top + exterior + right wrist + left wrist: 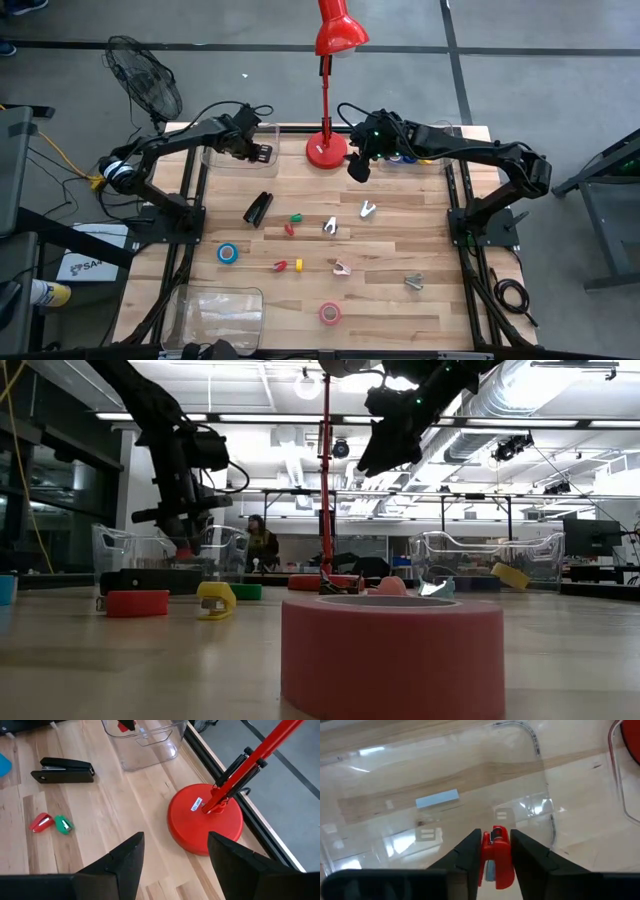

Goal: Pick and place Stapler, Stapler remover, tape
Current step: Put the top right red stapler into the top left transparent bin, then put the gray stapler remover into the bottom transparent bin

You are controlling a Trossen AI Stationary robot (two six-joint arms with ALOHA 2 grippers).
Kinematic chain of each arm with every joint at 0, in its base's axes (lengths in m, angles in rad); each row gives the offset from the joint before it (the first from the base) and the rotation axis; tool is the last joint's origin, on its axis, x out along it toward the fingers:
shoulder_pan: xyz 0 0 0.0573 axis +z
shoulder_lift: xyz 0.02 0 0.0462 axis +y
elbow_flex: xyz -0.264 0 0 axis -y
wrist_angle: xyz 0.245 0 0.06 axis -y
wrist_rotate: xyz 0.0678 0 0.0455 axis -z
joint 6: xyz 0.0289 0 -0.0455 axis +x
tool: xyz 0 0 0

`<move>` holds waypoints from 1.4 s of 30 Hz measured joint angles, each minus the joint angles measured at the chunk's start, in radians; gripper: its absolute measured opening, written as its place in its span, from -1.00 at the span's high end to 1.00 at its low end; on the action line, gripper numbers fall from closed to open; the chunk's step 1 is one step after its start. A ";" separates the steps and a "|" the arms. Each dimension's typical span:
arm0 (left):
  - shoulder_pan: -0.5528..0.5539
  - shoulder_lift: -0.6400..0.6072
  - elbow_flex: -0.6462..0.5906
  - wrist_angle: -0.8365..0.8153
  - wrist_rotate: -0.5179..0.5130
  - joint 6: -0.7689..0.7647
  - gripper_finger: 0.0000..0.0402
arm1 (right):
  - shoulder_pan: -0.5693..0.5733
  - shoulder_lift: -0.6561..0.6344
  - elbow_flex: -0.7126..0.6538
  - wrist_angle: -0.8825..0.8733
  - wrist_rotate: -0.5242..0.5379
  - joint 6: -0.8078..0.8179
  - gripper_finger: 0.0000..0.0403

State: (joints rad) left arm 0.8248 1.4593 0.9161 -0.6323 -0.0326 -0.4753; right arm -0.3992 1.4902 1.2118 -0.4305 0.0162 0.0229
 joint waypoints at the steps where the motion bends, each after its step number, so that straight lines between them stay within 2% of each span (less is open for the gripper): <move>1: 0.000 0.000 0.000 0.000 0.000 0.000 0.47 | 0.000 0.000 0.000 -0.001 0.000 0.000 -0.04; 9: 0.000 0.000 0.000 -0.002 0.006 0.000 0.22 | 0.000 0.000 0.000 -0.017 -0.001 0.000 -0.04; 12: 0.000 -0.002 0.000 0.000 0.043 0.030 0.18 | 0.000 0.000 0.000 -0.025 -0.002 0.000 -0.04; 25: -0.036 -0.003 0.167 -0.037 0.269 0.385 0.18 | 0.000 0.000 0.000 -0.069 -0.002 -0.004 -0.04; 30: -0.097 -0.003 0.212 -0.050 0.274 0.488 0.18 | 0.000 0.000 0.000 -0.106 -0.004 -0.004 -0.04; 39: -0.166 -0.003 0.219 -0.052 0.250 0.494 0.18 | 0.000 0.000 0.000 -0.283 -0.011 -0.060 -0.04; 42: -0.167 -0.003 0.219 -0.052 0.251 0.489 0.18 | 0.001 0.000 0.000 -0.377 -0.060 -0.075 -0.03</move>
State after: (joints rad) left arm 0.6576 1.4559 1.1347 -0.6842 0.2182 0.0134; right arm -0.3985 1.4902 1.2114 -0.8075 -0.0439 -0.0521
